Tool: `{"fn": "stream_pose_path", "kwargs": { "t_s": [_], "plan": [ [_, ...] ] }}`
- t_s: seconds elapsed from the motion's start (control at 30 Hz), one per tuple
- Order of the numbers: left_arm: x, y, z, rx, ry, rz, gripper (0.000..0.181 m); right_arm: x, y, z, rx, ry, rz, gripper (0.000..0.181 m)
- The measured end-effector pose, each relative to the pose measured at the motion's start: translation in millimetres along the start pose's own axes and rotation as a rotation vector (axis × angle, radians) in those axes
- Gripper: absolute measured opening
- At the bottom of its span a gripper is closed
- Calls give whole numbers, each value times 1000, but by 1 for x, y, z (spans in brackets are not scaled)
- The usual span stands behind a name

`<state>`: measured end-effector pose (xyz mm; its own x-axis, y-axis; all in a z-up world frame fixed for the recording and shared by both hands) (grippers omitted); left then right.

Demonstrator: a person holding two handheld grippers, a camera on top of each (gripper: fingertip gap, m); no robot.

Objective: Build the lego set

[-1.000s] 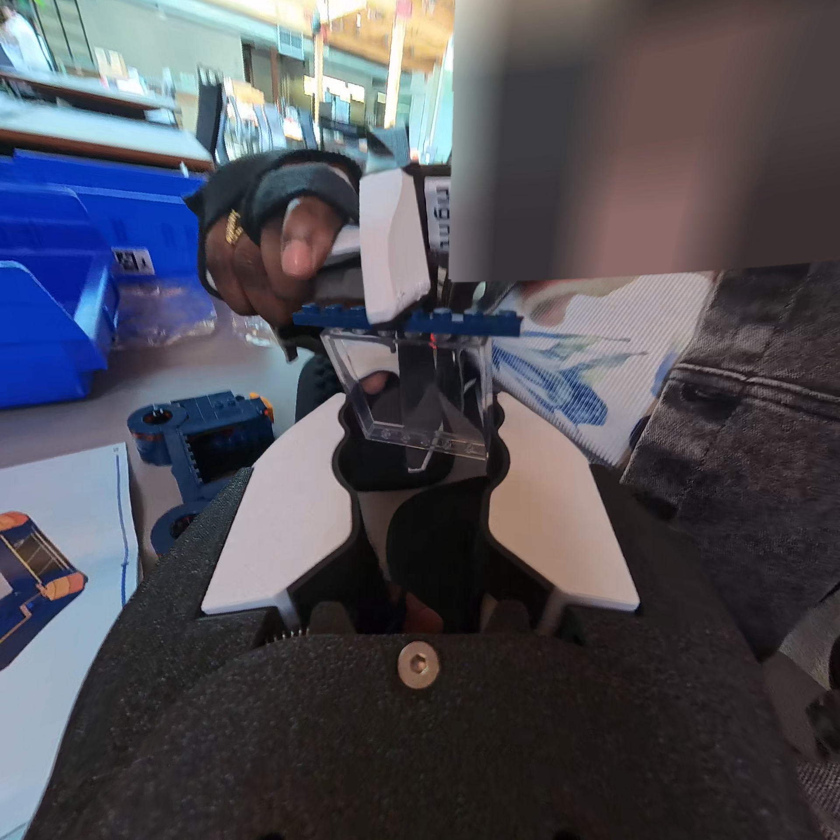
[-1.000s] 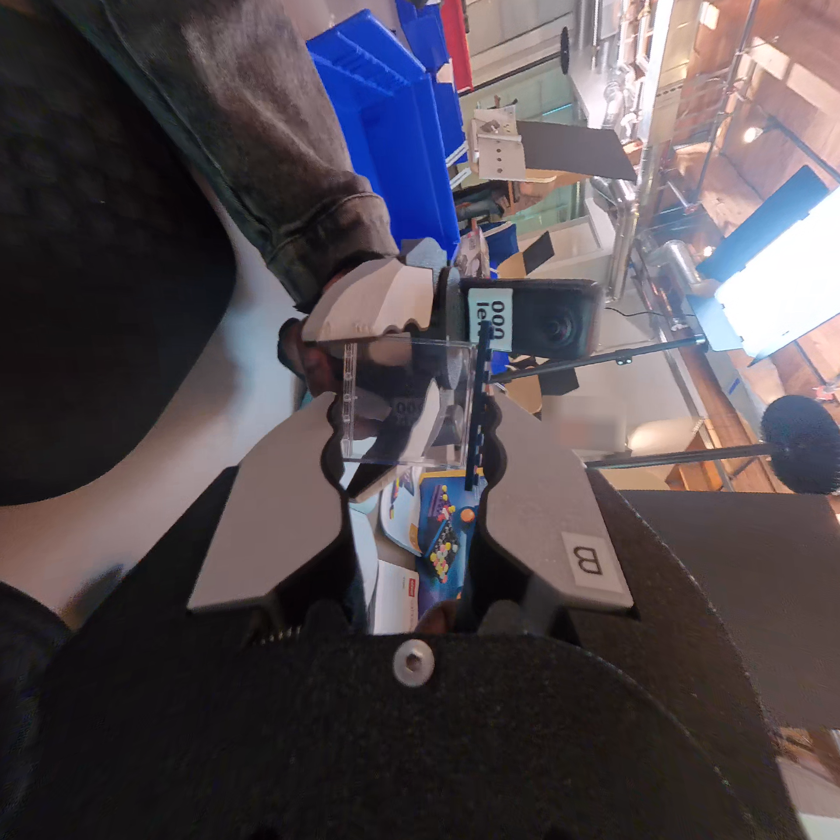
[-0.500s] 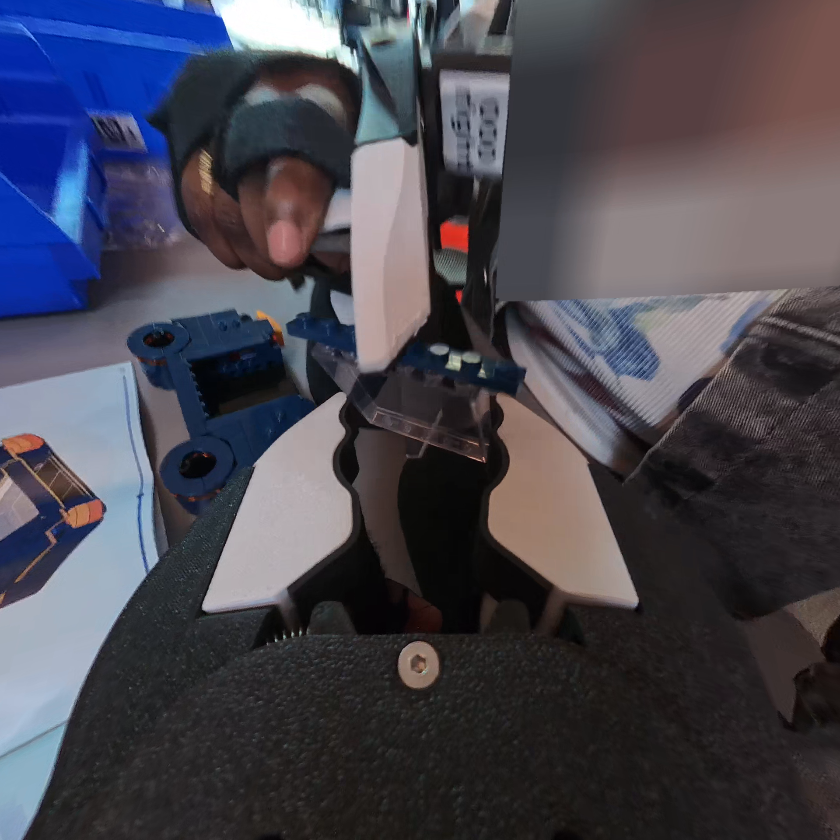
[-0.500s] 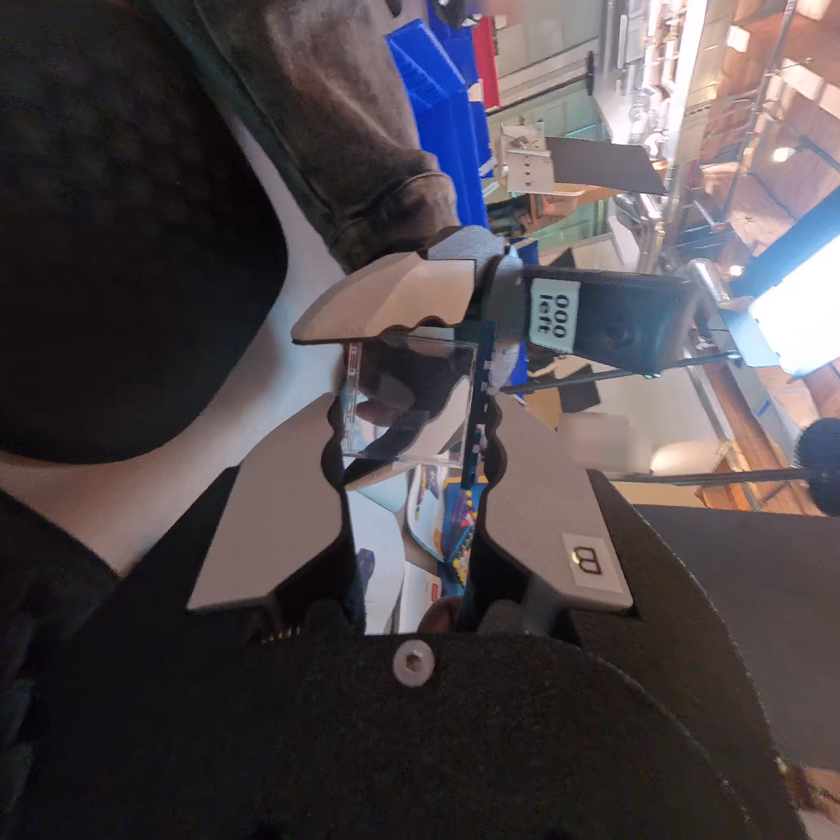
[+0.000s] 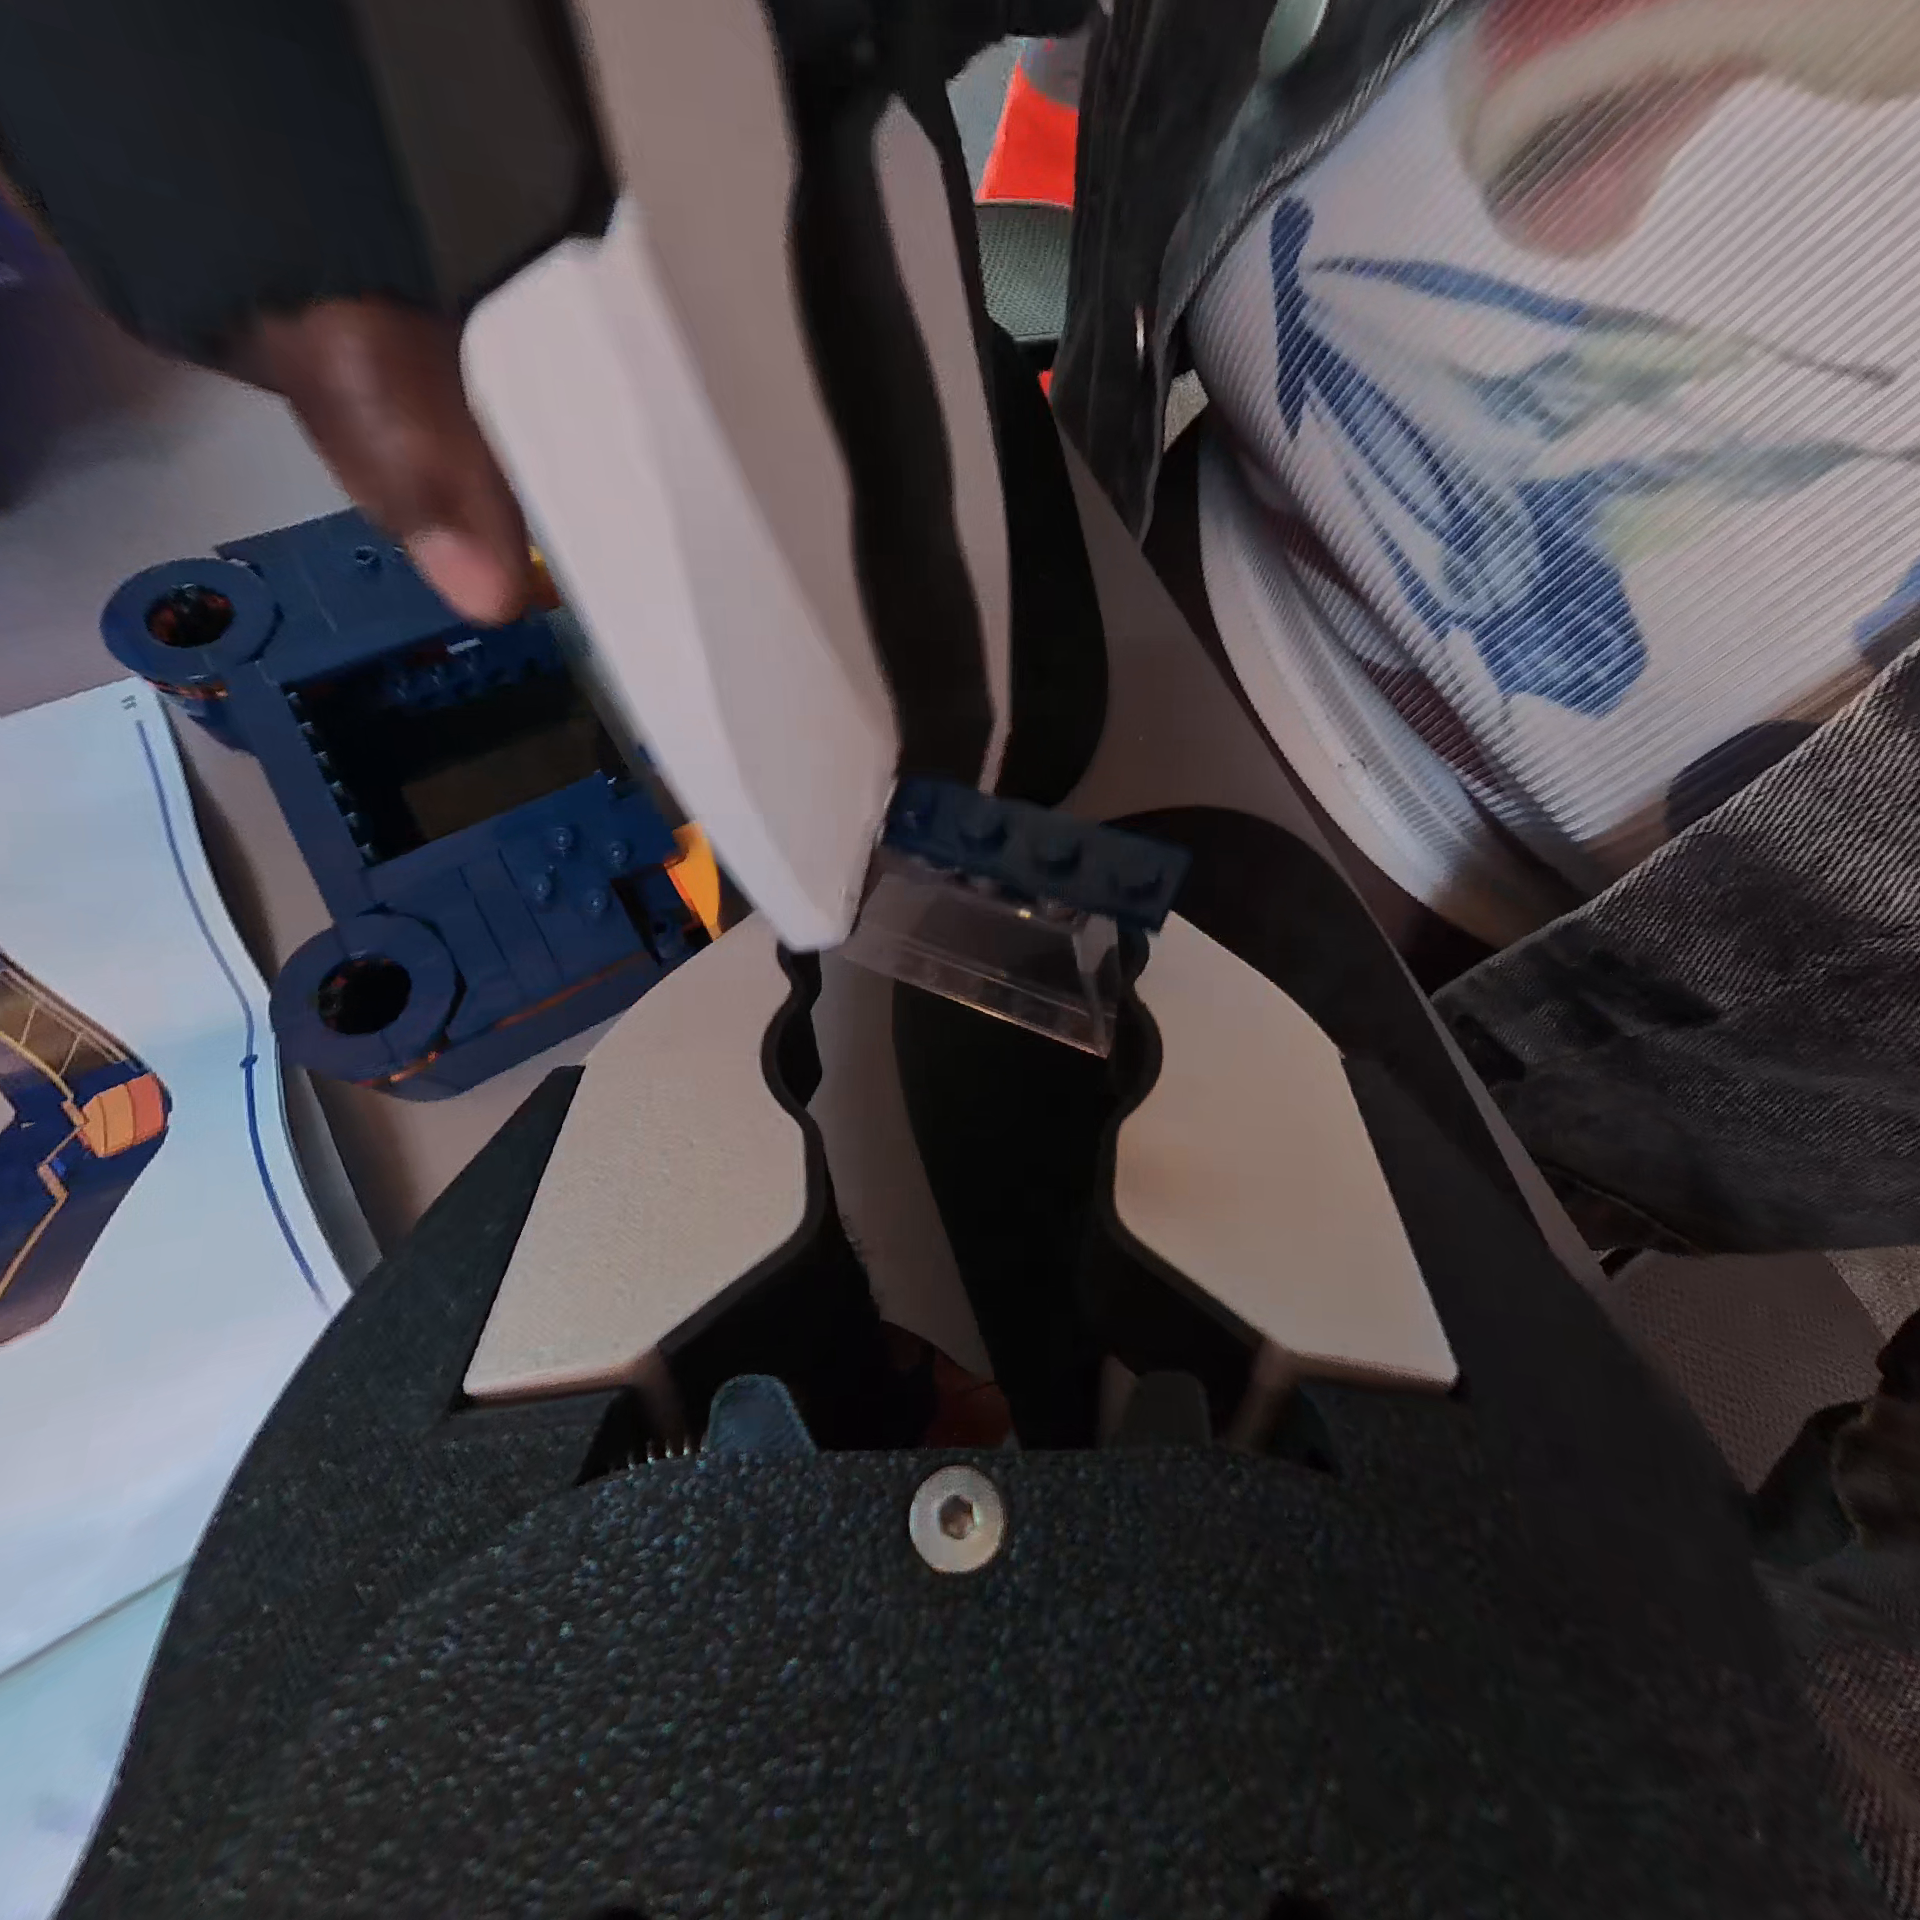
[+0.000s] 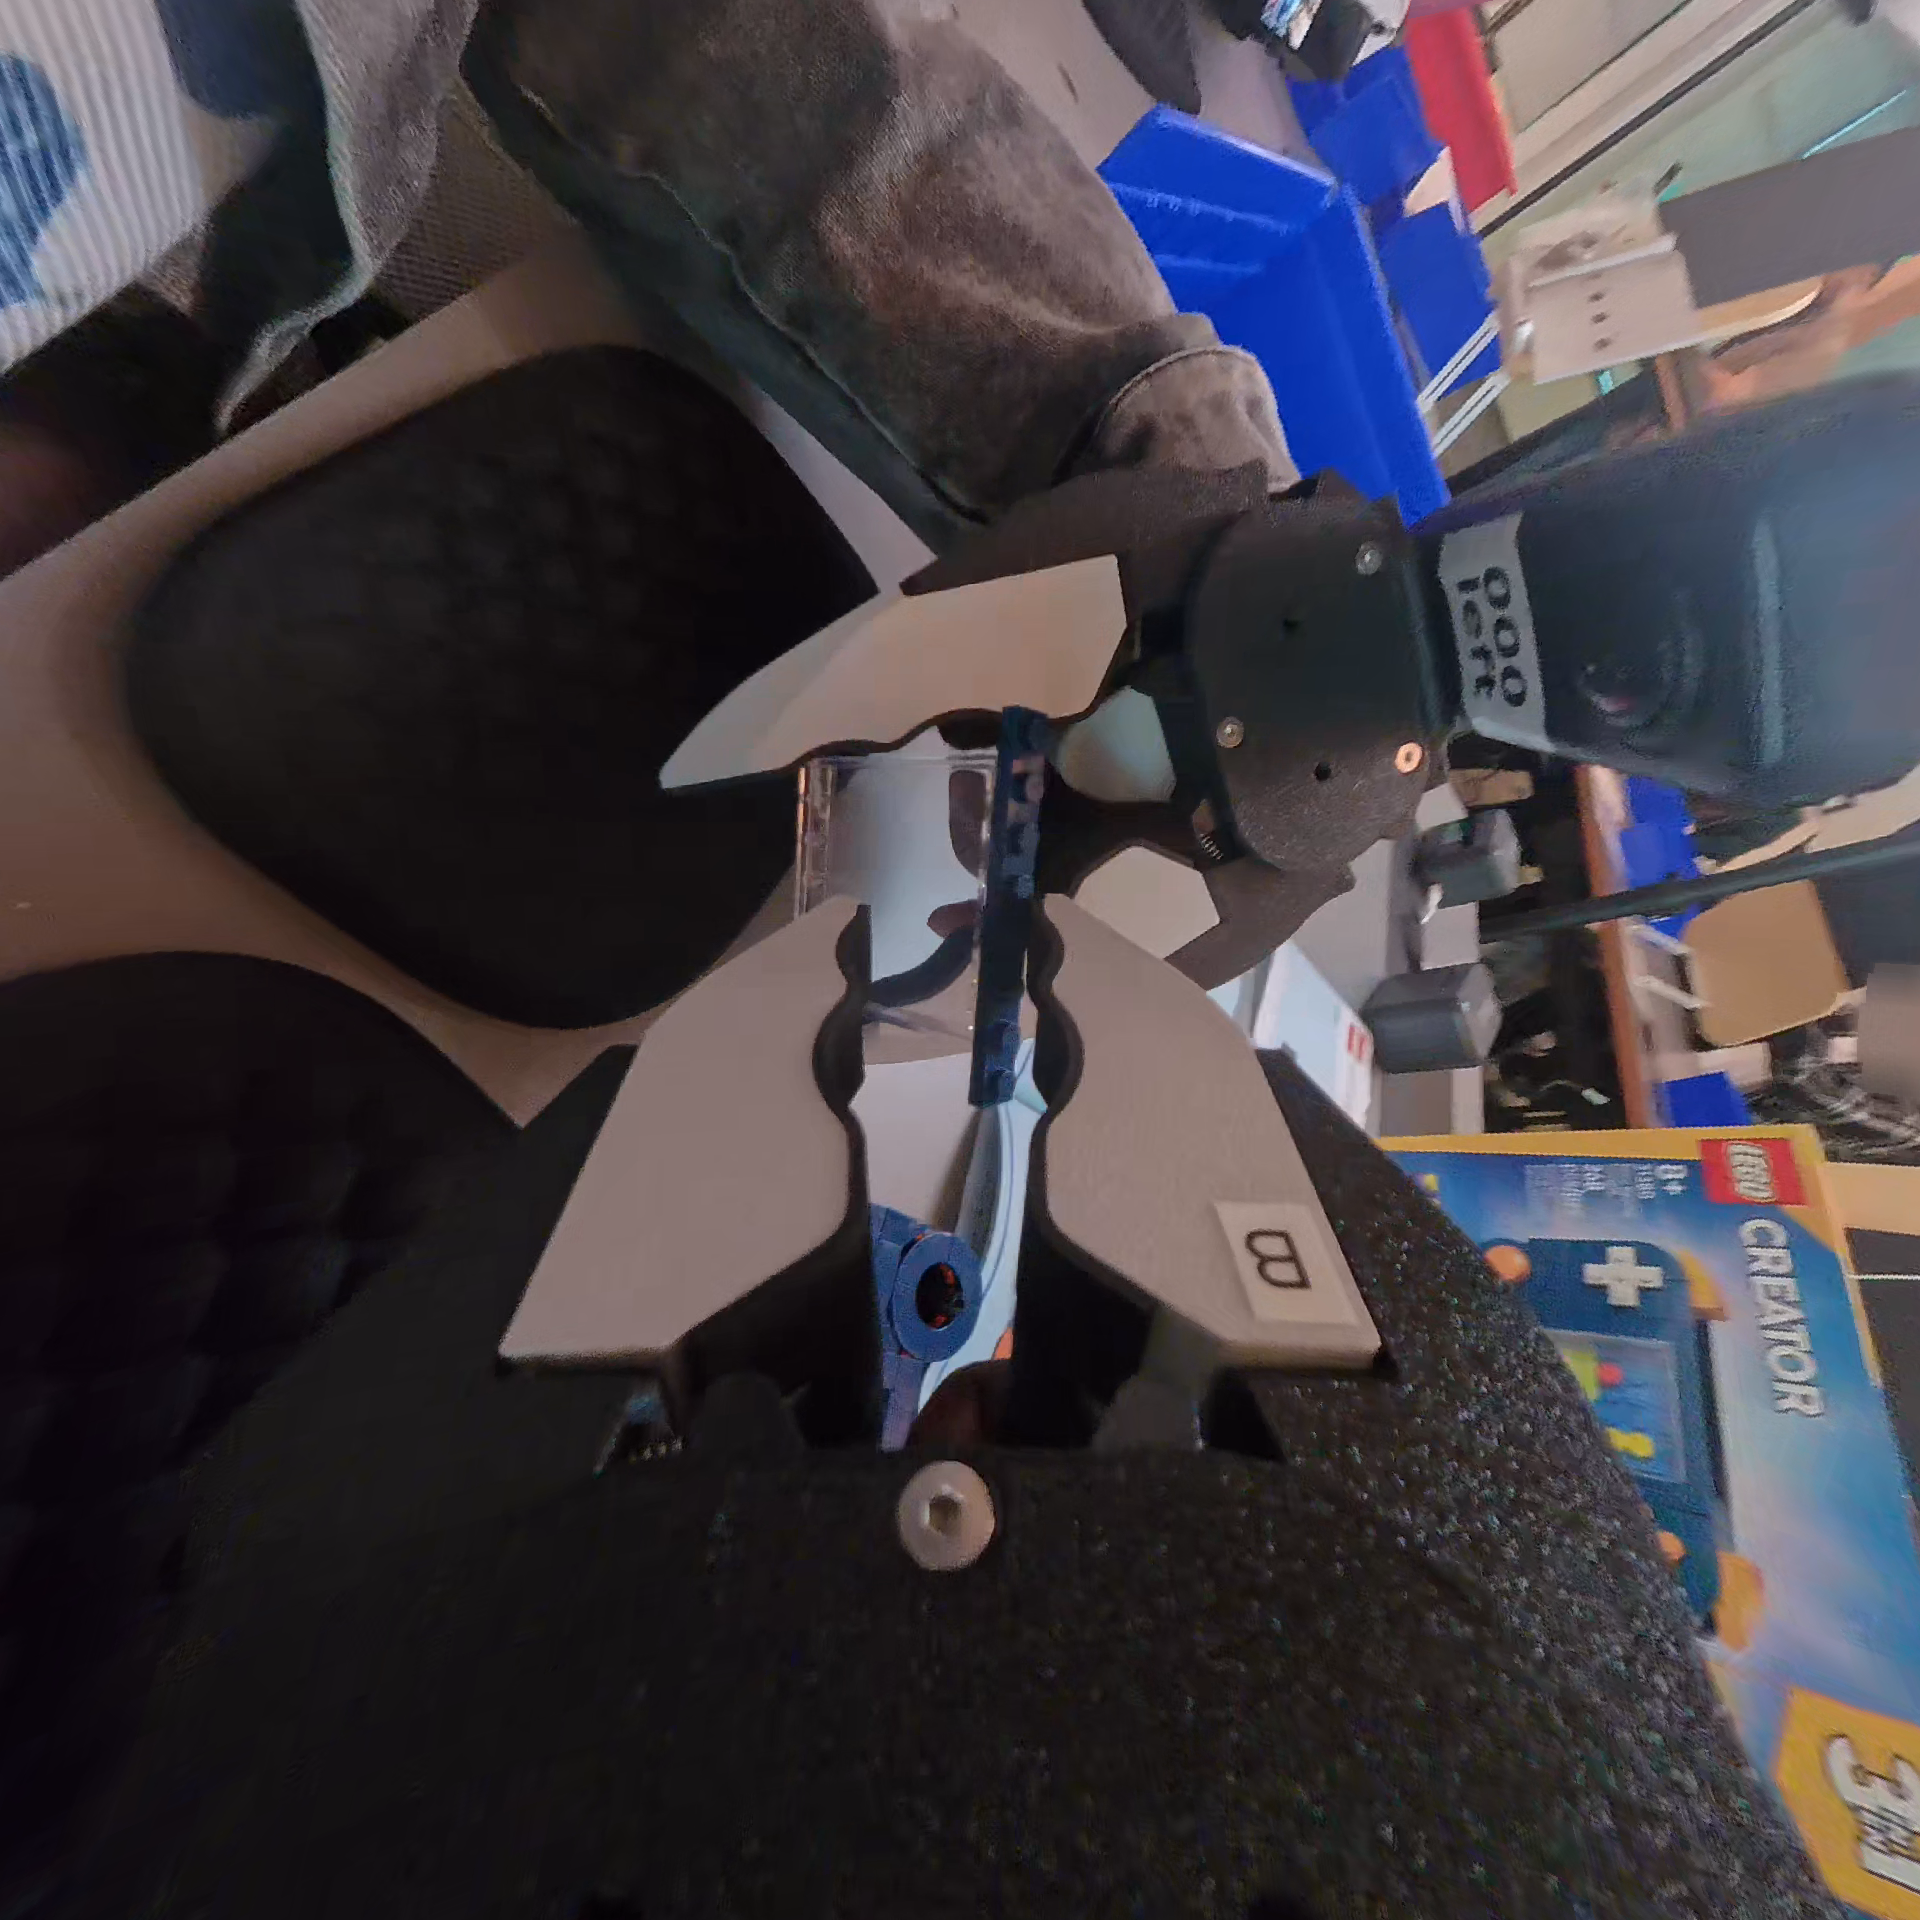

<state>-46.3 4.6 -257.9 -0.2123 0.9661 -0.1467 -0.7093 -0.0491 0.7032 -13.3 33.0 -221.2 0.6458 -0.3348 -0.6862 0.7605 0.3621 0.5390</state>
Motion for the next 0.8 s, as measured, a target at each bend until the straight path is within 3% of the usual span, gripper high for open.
{"fn": "stream_pose_path", "kwargs": {
  "t_s": [0.17, 0.5, 0.67, 0.8],
  "plan": [
    [2, -6, -4, 31, 9, -10, 54, 1, -2, -4, 20, -18, 48, 9],
    [7, -10, -10, 63, 47, 33, 54, 3, -5, -11, 90, -62, 92, 7],
    [13, -12, -16, 31, 135, 151, 51, 4, -7, -19, 137, -54, 19, 7],
    [4, 6, -26, -157, 256, 384, 61, 5, -12, -19, 233, -39, -96, 7]
  ]
}}
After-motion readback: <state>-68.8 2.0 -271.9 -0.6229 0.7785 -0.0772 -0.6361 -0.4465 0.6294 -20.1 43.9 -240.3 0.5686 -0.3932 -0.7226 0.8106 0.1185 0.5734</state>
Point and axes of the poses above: each gripper's, where its closed fingertips meet, y back along the fingers, z out of its top, x = y × z across the jaws, the point moved 4 cm from there along y, back along the fingers, and after that the axes turned 7 degrees about x, right-handed, at the moved point
